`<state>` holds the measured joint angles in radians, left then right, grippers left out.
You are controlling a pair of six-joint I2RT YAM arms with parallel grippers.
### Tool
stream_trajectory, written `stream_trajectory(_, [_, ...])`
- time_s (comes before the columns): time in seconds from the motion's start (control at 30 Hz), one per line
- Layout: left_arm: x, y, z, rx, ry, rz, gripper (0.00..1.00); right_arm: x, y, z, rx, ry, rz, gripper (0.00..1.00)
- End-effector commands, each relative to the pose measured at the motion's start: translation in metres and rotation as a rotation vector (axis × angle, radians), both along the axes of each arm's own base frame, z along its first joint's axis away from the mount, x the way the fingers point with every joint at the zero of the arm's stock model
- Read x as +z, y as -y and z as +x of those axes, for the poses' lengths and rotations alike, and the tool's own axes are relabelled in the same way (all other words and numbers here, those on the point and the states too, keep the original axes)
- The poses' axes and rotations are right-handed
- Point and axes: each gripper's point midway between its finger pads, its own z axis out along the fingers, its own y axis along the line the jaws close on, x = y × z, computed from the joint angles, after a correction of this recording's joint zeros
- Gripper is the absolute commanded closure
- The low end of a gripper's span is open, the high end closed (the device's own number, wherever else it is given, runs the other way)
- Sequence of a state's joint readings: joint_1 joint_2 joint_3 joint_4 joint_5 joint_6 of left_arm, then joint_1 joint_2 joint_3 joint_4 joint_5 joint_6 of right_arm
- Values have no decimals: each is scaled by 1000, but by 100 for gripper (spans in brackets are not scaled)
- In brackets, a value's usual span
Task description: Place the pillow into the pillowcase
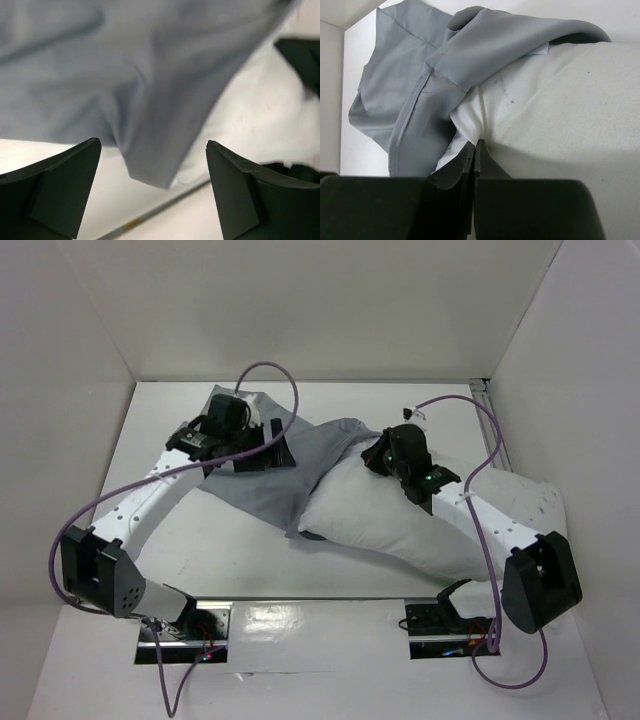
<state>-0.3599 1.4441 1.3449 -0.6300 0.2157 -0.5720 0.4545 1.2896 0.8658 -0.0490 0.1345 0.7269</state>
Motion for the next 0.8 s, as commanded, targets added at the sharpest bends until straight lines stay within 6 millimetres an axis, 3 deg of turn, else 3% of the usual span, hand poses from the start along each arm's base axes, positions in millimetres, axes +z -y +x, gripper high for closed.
stream_trajectory(0.0, [-9,37,-21,-93,2,-70,0,13,4,8,-9,28,-11,100])
stream_trajectory(0.1, [-16,60,-41,-157,4,-33,0,18,4,10,-5,40,-15,100])
stream_trajectory(0.2, [-33,67,-52,-162,0,18,2,16,4,9,-5,32,-19,100])
stream_trajectory(0.4, [-67,68,-54,-154,-65,53,22,24,3,12,-5,48,-11,100])
stream_trajectory(0.47, [-70,70,-51,-154,-66,53,31,22,5,11,-13,40,-19,100])
stream_trajectory(0.53, [-83,70,-50,-162,-91,77,47,22,5,11,-9,43,-27,100])
stream_trajectory(0.6, [-79,73,-49,-179,-89,71,59,22,7,12,-17,44,-31,100])
stream_trajectory(0.63, [-79,71,-47,-170,-89,71,72,22,7,12,-17,44,-31,100])
stream_trajectory(0.73, [-64,77,-42,-194,-79,38,100,22,7,12,-13,47,-39,100])
stream_trajectory(0.77, [-58,75,-39,-185,-77,36,100,21,9,14,-27,40,-50,100])
